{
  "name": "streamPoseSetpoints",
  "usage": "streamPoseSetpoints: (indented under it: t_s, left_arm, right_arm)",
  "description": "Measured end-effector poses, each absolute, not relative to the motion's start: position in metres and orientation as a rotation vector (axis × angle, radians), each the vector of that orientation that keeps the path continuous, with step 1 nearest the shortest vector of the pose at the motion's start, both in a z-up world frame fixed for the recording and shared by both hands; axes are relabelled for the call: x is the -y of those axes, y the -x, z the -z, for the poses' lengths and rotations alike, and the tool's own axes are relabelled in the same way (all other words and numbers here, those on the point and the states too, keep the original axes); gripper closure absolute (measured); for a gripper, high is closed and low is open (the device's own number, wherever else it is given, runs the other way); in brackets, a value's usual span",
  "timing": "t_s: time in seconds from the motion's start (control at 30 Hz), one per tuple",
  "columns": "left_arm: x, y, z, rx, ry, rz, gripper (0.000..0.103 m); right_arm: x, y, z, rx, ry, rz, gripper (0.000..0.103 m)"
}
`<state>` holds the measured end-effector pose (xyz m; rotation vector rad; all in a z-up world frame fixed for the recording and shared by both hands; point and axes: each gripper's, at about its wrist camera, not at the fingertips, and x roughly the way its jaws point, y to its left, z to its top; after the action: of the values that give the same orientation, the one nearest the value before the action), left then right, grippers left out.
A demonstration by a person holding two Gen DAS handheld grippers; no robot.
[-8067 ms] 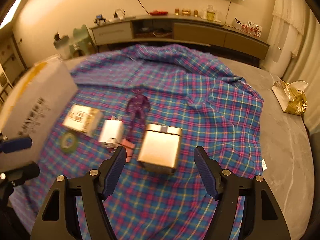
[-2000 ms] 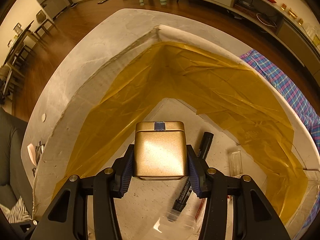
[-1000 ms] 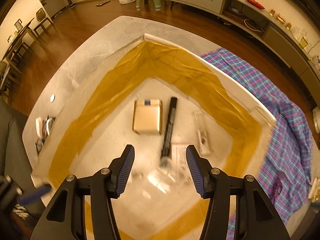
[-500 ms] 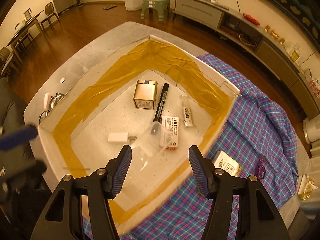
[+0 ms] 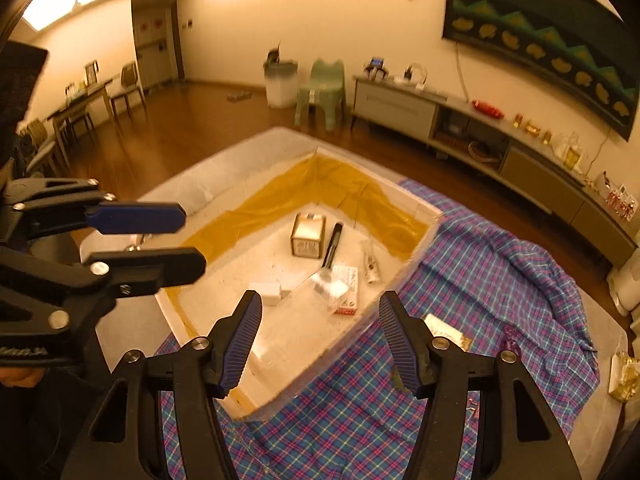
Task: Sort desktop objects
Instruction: 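Withdraw both grippers from the bin back over the cloth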
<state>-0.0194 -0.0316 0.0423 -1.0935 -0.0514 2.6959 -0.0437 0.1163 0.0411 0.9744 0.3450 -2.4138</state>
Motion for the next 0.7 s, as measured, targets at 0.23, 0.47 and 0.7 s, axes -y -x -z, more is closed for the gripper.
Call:
streamPoseSetpoints:
  t_s: [0.23, 0.47, 0.7]
  left_arm:
    - [-0.006, 0.027, -0.037, 0.015, 1.095, -2.625, 0.061]
    - [-0.059, 0.039, -0.017, -0.047, 1.145, -2.532, 0.059]
    - [-0.111, 0.066, 0.022, -0.055, 1.269, -2.464, 0.058]
  right_arm:
    - [-0.194, 0.038, -0.042, -0.113, -0.922, 2.542, 0.036]
    - [-0.289, 0.061, -0.008, 0.084, -1.098, 2.681, 0.036]
    - [-0.309, 0.079, 0.046, -0.041, -1.294, 2.652, 0.036]
